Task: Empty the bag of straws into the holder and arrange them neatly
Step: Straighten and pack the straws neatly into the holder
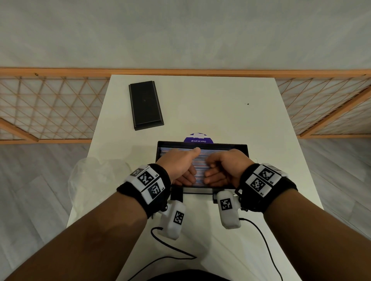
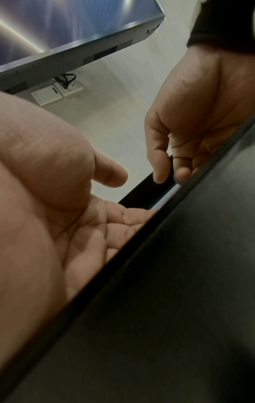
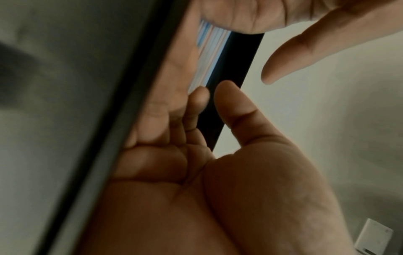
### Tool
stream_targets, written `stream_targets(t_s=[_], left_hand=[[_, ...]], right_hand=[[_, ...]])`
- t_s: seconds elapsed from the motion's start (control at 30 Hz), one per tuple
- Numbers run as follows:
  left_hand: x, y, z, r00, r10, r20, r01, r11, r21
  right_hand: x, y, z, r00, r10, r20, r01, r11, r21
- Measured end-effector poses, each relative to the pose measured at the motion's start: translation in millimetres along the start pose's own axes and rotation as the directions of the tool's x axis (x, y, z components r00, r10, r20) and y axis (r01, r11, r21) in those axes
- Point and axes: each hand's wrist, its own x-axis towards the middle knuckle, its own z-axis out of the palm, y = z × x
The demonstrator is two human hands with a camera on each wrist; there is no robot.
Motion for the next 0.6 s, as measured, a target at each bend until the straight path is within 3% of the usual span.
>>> stream_targets(t_s=[0.1, 0.2, 0.3, 0.33, 0.37, 0.4, 0.47, 0.53, 0.6], left_hand=[[-9.7, 7.2, -5.8, 0.998, 0.057, -0.03, -0.058, 0.998, -0.031], [-21.2, 15.0, -39.8, 0.948, 0.177, -0.264, -0.22, 0.965, -0.142], [-26.4, 10.1, -95.7, 0.767, 0.157, -0.623, -0.277, 0.955, -0.101], [-23.2, 0.7, -111.9, 0.706, 0.141, -0.695, -0.202, 0.979, -0.007], [-17.8, -12.3, -123.7, 0.673, 0.123, -0.729, -0.077, 0.992, 0.096], [-11.0, -27.6, -131.0, 0.671, 0.094, -0.735, 0.047, 0.985, 0.169], [8.7, -65.0, -132.7, 0.751, -0.038, -0.66, 0.227, 0.952, 0.204], [27.2, -99.0, -122.8, 0.836, -0.193, -0.514, 0.346, 0.912, 0.219], [39.2, -122.8, -104.8, 0.878, -0.275, -0.392, 0.414, 0.848, 0.332]], right_hand=[[-3.2, -1.2, -0.2, 1.0, -0.009, -0.003, 0.009, 0.999, 0.037], [-6.7, -4.1, -2.5, 0.998, -0.051, -0.029, 0.054, 0.989, 0.141], [-9.2, -10.4, -13.6, 0.988, -0.109, -0.106, 0.133, 0.957, 0.256], [-11.1, -13.8, -17.5, 0.983, -0.129, -0.129, 0.161, 0.945, 0.283], [-13.5, -17.8, -20.9, 0.979, -0.145, -0.146, 0.184, 0.933, 0.31], [-15.7, -21.8, -24.0, 0.975, -0.157, -0.159, 0.204, 0.919, 0.338], [-19.6, -28.7, -29.3, 0.967, -0.18, -0.181, 0.237, 0.895, 0.378], [-22.8, -34.1, -31.8, 0.957, -0.208, -0.201, 0.272, 0.881, 0.388], [-25.2, -37.0, -32.4, 0.945, -0.237, -0.224, 0.307, 0.876, 0.371]])
